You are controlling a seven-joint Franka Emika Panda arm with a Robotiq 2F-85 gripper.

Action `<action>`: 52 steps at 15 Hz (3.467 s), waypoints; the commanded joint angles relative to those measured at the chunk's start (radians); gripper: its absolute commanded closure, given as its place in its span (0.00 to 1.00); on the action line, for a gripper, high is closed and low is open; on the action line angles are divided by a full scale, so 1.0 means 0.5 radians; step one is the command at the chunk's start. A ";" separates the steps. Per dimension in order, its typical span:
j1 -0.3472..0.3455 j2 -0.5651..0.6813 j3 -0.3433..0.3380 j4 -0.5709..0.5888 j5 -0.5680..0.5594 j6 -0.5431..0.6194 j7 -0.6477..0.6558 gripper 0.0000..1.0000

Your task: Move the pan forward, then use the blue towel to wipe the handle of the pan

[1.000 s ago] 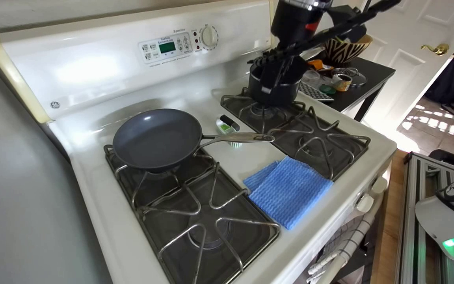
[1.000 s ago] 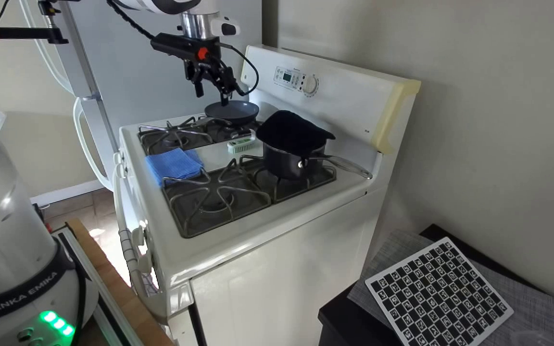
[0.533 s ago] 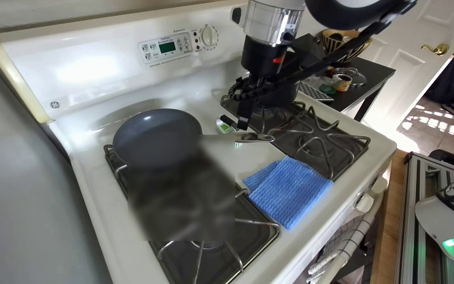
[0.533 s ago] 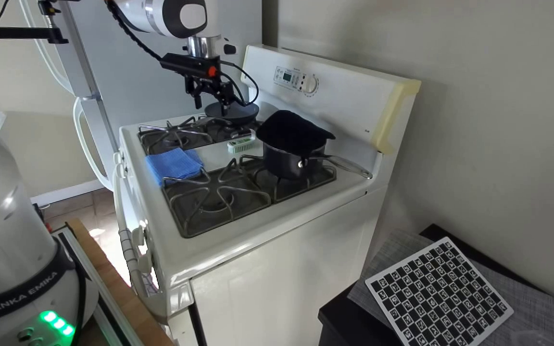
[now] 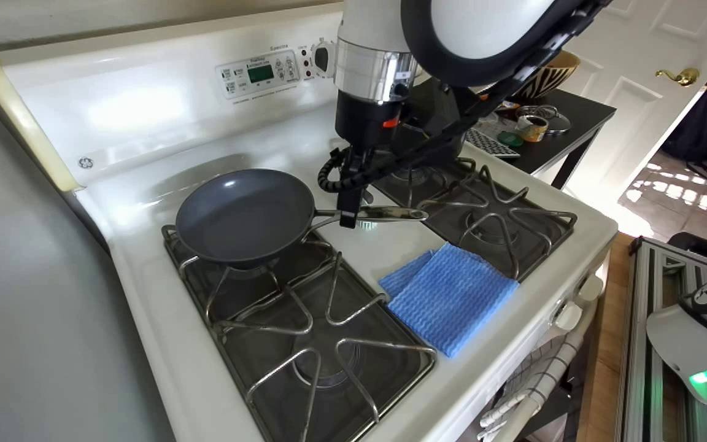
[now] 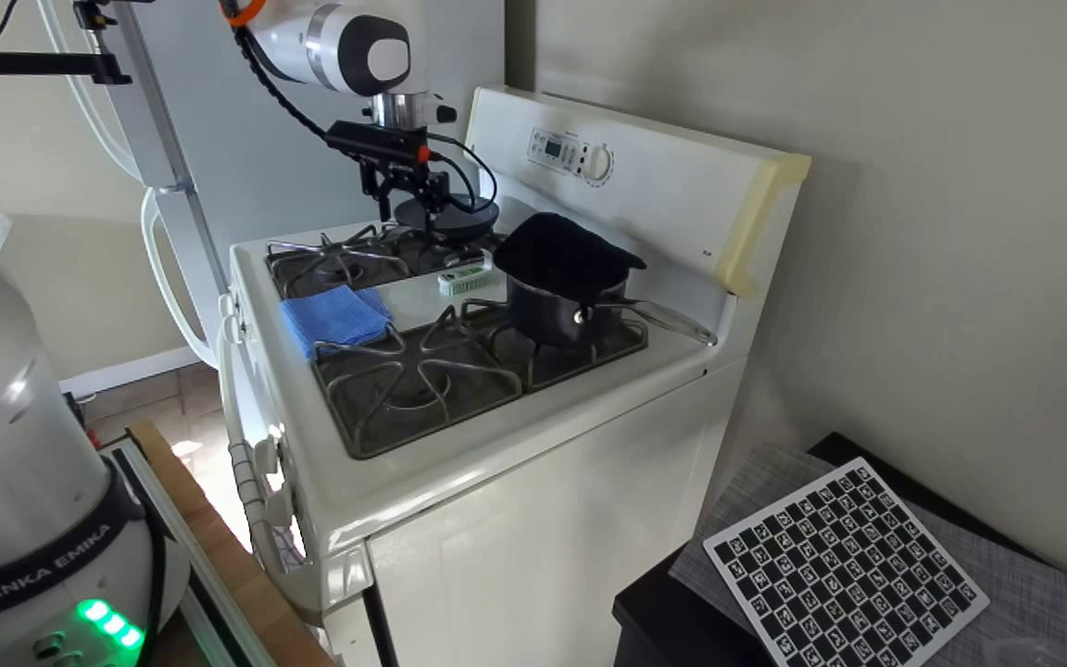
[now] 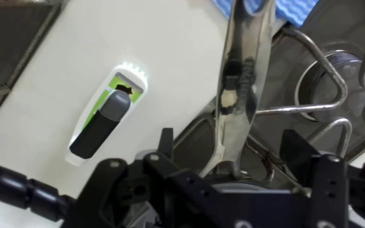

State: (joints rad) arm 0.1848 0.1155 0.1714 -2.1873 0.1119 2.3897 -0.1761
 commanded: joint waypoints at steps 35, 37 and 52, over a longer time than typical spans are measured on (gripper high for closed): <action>0.060 -0.061 0.141 -0.116 -0.049 -0.146 0.155 0.95; 0.061 -0.076 0.148 -0.114 -0.022 -0.186 0.147 0.95; 0.136 -0.217 0.202 -0.183 0.113 -0.423 0.184 0.95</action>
State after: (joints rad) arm 0.2428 0.0533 0.2662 -2.2486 0.1365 2.2203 -0.1008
